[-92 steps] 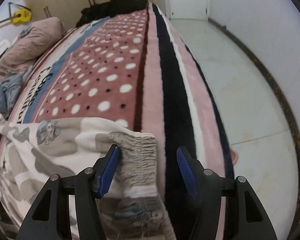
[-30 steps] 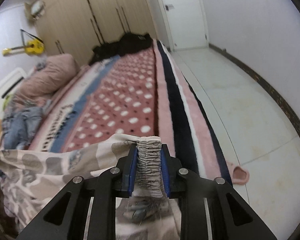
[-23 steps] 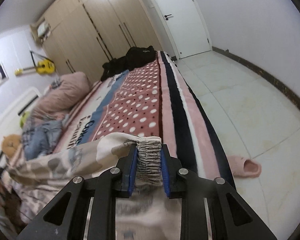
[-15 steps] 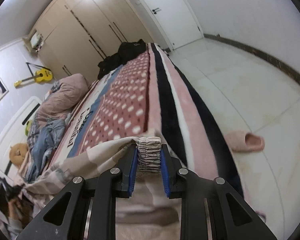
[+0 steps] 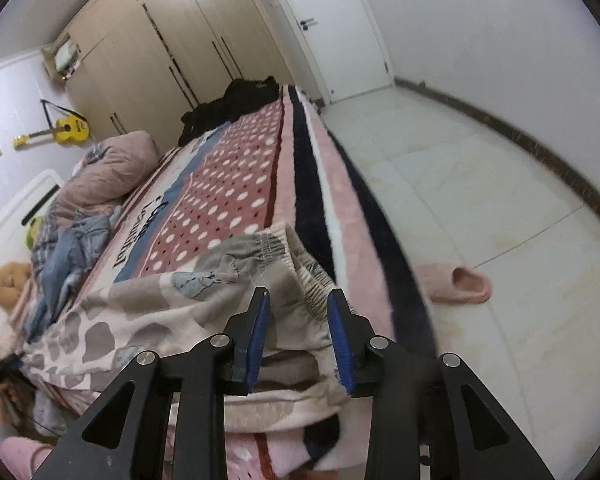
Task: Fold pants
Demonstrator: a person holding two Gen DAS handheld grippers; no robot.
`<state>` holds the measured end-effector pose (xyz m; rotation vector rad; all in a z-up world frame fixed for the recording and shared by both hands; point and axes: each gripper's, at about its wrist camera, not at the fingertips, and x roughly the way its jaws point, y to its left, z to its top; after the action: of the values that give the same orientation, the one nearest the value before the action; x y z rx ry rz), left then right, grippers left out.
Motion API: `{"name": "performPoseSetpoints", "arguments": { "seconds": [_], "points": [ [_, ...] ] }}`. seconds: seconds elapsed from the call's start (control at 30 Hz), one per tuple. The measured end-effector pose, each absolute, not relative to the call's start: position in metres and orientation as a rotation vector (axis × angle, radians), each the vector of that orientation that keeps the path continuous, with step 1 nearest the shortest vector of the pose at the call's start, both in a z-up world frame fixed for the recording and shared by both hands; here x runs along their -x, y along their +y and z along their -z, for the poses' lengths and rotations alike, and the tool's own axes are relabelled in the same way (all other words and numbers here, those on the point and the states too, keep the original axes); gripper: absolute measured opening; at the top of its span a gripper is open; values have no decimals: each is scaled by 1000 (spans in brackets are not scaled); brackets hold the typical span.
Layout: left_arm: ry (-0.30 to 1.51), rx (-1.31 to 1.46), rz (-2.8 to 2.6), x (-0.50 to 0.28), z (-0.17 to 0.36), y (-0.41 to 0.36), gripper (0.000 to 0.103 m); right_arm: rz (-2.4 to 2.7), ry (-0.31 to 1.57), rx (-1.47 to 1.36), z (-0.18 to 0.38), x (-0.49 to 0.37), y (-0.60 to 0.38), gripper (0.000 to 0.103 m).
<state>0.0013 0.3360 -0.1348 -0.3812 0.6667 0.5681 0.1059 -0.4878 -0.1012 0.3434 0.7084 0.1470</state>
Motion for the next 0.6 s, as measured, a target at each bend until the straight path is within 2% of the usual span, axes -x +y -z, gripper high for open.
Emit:
{"name": "performPoseSetpoints", "arguments": {
  "seconds": [0.03,0.07,0.1,0.17,0.4,0.47,0.5,0.53,0.6],
  "points": [
    [653,374,-564,0,128,333,55,-148,700,-345,95,-102,-488,36],
    [633,363,-555,1,120,328,57,-153,699,-354,92,-100,-488,46],
    [622,358,-545,0,115,324,62,-159,706,-367,90,-99,-488,51],
    [616,355,-503,-6,110,314,67,-180,723,-391,90,-100,-484,51],
    [653,381,-402,-40,123,291,67,-230,792,-511,123,-127,-466,54],
    [664,367,-390,-47,127,283,67,-194,791,-565,130,-132,-469,41],
    [669,355,-390,-49,128,279,67,-163,788,-591,133,-134,-472,17],
    [678,337,-393,-51,130,276,67,-148,791,-597,135,-134,-474,8],
    [684,324,-396,-51,131,275,67,-141,784,-622,137,-129,-479,6]
  ]
}}
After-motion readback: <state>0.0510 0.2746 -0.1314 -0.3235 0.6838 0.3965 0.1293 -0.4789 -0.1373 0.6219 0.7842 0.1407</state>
